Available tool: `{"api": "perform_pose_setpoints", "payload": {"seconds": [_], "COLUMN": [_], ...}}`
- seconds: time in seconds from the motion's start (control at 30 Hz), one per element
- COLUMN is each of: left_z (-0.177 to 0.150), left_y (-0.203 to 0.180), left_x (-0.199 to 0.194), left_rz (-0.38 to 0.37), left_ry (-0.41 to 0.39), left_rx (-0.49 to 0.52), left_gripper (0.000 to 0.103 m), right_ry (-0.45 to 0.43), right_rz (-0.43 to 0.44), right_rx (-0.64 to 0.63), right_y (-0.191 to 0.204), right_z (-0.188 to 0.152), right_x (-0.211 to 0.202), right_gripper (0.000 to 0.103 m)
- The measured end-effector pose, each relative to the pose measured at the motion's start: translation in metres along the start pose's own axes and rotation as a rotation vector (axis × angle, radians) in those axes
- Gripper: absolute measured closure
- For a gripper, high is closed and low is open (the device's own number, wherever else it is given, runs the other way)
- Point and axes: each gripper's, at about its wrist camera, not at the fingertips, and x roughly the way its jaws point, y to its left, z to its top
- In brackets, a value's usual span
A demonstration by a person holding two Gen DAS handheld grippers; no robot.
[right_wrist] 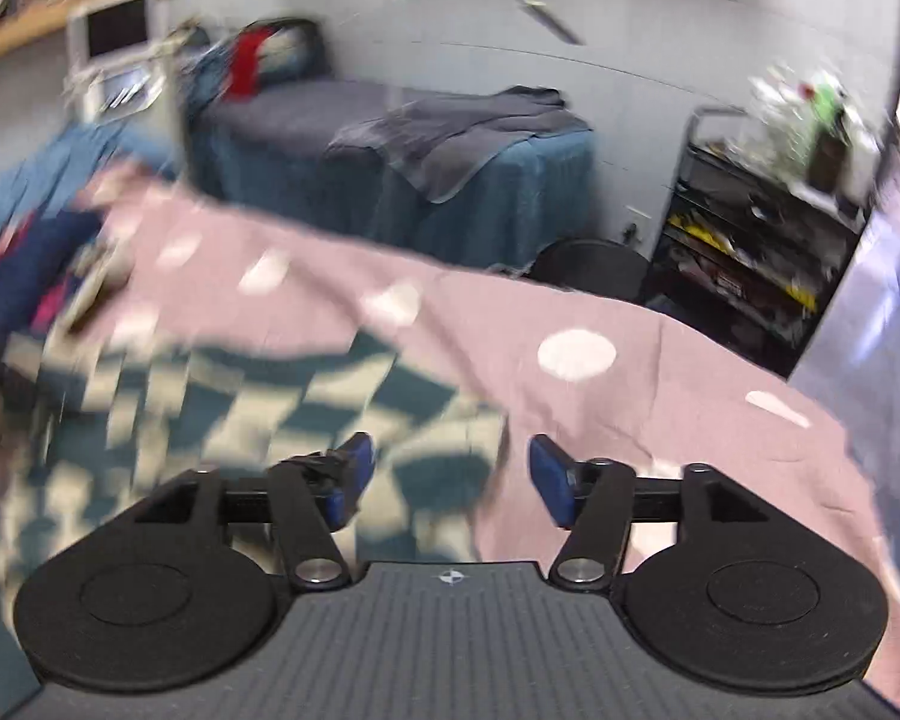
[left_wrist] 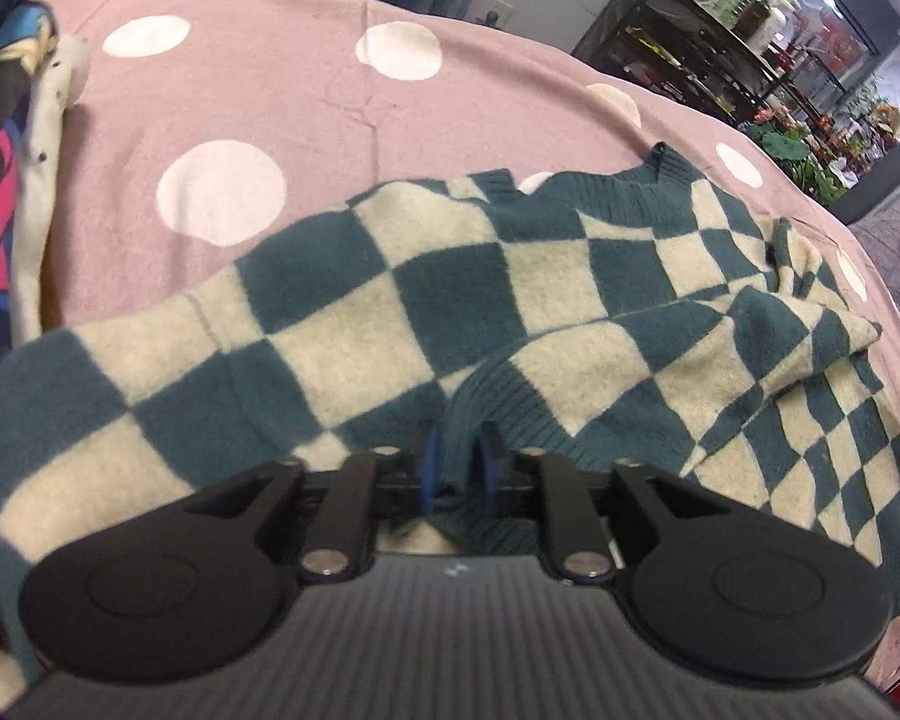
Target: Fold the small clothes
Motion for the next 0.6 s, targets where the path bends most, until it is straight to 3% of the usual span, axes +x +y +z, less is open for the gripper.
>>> {"api": "perform_pose_setpoints", "payload": {"seconds": [0.03,0.07,0.1,0.17,0.23,0.27,0.3,0.37,0.47,0.53,0.6], "left_z": [0.0,-0.001,-0.002,-0.004,-0.007,-0.009,-0.009,-0.01,-0.01,-0.011,-0.011], "left_y": [-0.003,-0.006,-0.007,-0.013,-0.019,-0.021,-0.024,-0.029,-0.03,-0.026,-0.023], "left_x": [0.0,0.0,0.0,0.004,0.008,0.009,0.01,0.01,0.009,0.008,0.008], "left_rz": [-0.003,-0.003,0.003,0.033,0.049,0.059,0.073,0.097,0.107,0.094,0.086], "left_ry": [-0.009,-0.016,-0.016,-0.006,-0.011,-0.013,-0.013,-0.005,0.001,-0.003,-0.01], "left_rx": [0.007,0.01,0.017,0.051,0.099,0.121,0.142,0.193,0.227,0.222,0.205], "left_gripper": [0.063,0.046,0.039,0.038,0.039,0.04,0.042,0.048,0.055,0.056,0.056], "right_ry": [0.037,0.078,0.12,0.191,0.234,0.272,0.308,0.244,0.096,0.105,0.099], "right_rz": [-0.011,-0.016,-0.032,-0.092,-0.055,-0.039,-0.037,-0.101,-0.179,-0.164,-0.216], "right_rx": [0.016,0.009,0.003,0.023,0.031,0.015,-0.011,-0.057,0.065,0.138,0.148], "right_y": [0.002,0.004,0.007,0.011,0.014,0.016,0.02,0.019,-0.011,-0.031,-0.038], "right_z": [0.006,0.011,0.013,0.014,0.01,0.007,0.003,0.007,0.02,0.022,0.018], "right_x": [0.019,0.039,0.059,0.094,0.116,0.125,0.129,0.123,0.102,0.104,0.112], "right_gripper": [0.001,0.001,0.004,0.013,0.045,0.075,0.083,0.088,0.088,0.089,0.101]}}
